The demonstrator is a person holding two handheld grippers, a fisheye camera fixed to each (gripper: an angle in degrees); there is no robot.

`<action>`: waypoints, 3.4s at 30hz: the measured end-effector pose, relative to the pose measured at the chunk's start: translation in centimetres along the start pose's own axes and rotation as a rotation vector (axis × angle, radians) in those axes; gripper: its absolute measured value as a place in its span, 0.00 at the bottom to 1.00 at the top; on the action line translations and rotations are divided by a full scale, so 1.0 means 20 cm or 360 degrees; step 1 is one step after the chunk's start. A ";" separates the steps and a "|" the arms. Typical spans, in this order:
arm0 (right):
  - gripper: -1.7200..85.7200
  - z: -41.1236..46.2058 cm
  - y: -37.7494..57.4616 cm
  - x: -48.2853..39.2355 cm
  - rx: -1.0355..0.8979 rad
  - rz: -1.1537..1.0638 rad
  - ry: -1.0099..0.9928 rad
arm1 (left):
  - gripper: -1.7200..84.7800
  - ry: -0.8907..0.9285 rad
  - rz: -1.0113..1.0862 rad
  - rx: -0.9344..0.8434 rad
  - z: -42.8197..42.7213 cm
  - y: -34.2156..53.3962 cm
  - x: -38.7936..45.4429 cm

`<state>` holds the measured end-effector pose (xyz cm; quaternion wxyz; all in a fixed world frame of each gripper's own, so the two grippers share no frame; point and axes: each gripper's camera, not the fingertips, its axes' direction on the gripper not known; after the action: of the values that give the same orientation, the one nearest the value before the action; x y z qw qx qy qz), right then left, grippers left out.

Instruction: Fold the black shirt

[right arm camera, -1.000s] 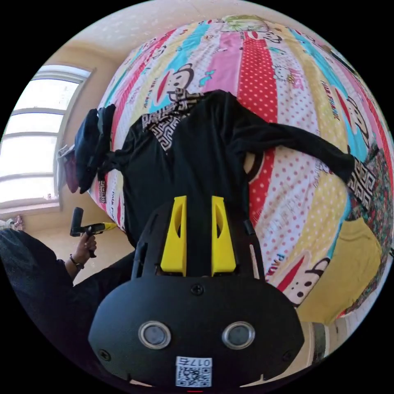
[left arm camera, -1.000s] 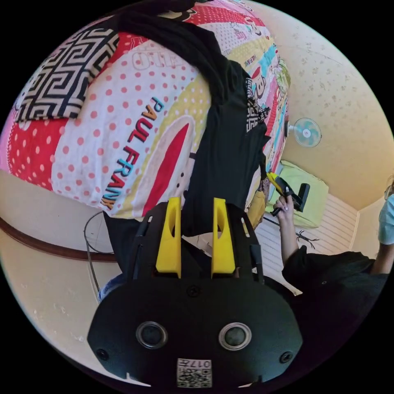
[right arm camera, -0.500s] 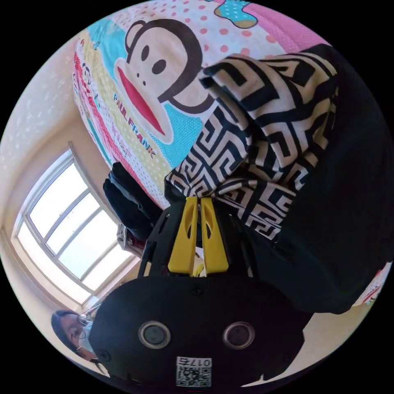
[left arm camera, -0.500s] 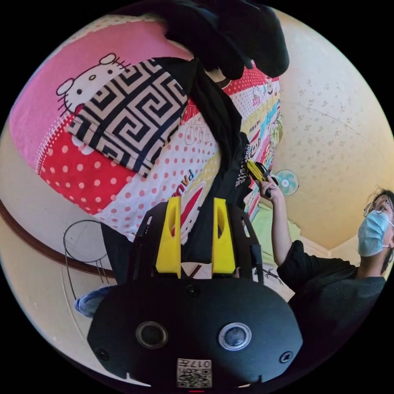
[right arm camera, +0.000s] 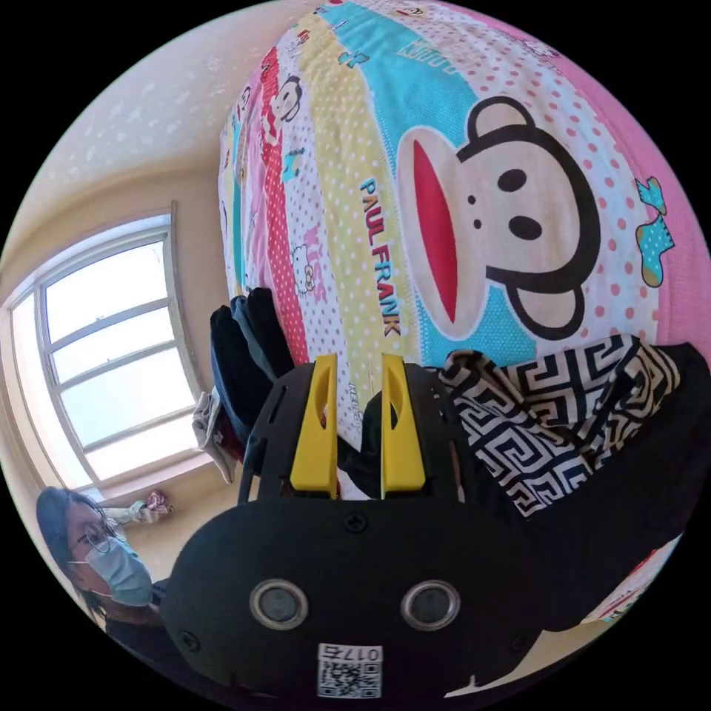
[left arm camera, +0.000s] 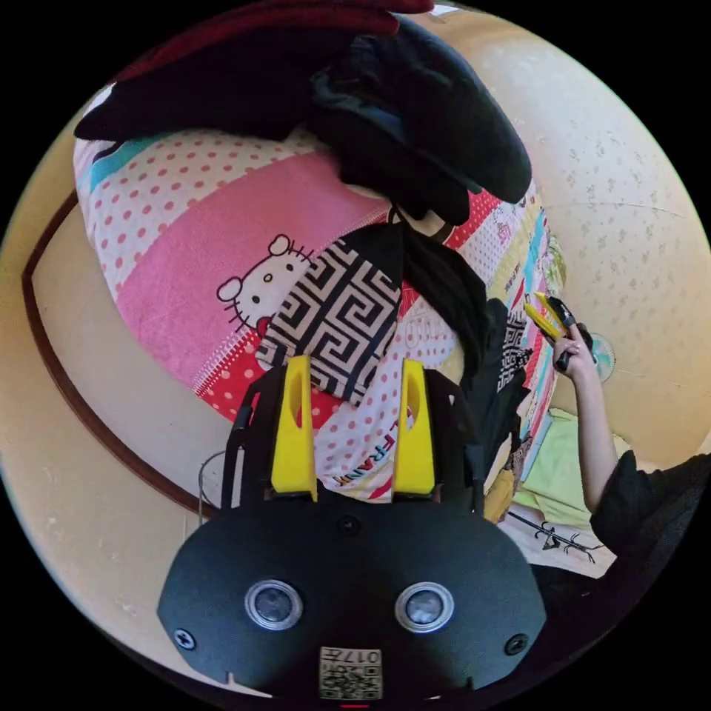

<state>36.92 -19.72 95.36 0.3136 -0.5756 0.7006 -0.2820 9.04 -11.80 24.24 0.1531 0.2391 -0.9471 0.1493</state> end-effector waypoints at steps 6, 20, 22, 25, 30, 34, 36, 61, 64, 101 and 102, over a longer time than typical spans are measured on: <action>0.12 0.27 0.24 -0.06 -0.0196 -0.0126 0.0037 | 0.03 -0.0103 0.0076 -0.0004 -0.23 -0.06 -0.13; 0.12 0.68 0.61 -0.16 -0.0294 -0.0328 0.0414 | 0.21 0.0735 -0.1001 0.0417 -0.37 0.20 -1.21; 0.12 0.73 0.63 -0.14 -0.0314 -0.0289 0.0392 | 0.23 0.1157 -0.1247 0.0455 -0.14 0.28 -1.28; 0.12 0.78 0.68 -0.11 -0.0326 -0.0260 0.0347 | 0.20 0.1540 -0.1487 0.0596 0.08 0.36 -1.31; 0.10 0.72 0.82 -0.19 -0.0014 -0.0463 0.0651 | 0.03 0.1779 -0.1572 0.0867 0.05 0.54 -1.26; 0.07 0.76 0.97 -0.20 0.0374 -0.0797 0.1116 | 0.03 0.1689 -0.1285 0.0847 -0.15 0.59 -1.13; 0.06 1.03 0.98 -0.06 0.0215 -0.1015 0.1470 | 0.02 0.1487 -0.1117 0.0808 -0.27 0.57 -1.03; 0.04 -0.13 2.00 1.24 0.0718 0.0186 0.0962 | 0.13 0.0753 0.1204 -0.0362 1.13 1.09 1.79; 0.07 -0.25 2.09 1.39 0.0664 0.0168 0.0934 | 0.14 0.0504 0.1090 -0.0317 1.11 1.23 1.63; 0.07 -0.64 1.60 1.66 0.0372 -0.0301 0.0377 | 0.13 0.0013 0.0809 -0.0164 0.75 0.97 1.32; 0.06 -0.69 1.63 1.64 0.0425 -0.0295 0.0348 | 0.12 0.0031 0.0795 -0.0177 0.76 0.95 1.31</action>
<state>1.22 -45.75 75.95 0.2819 -0.5568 0.6308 -0.4611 -25.68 -11.89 15.87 0.1335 -0.0126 -0.9821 0.1324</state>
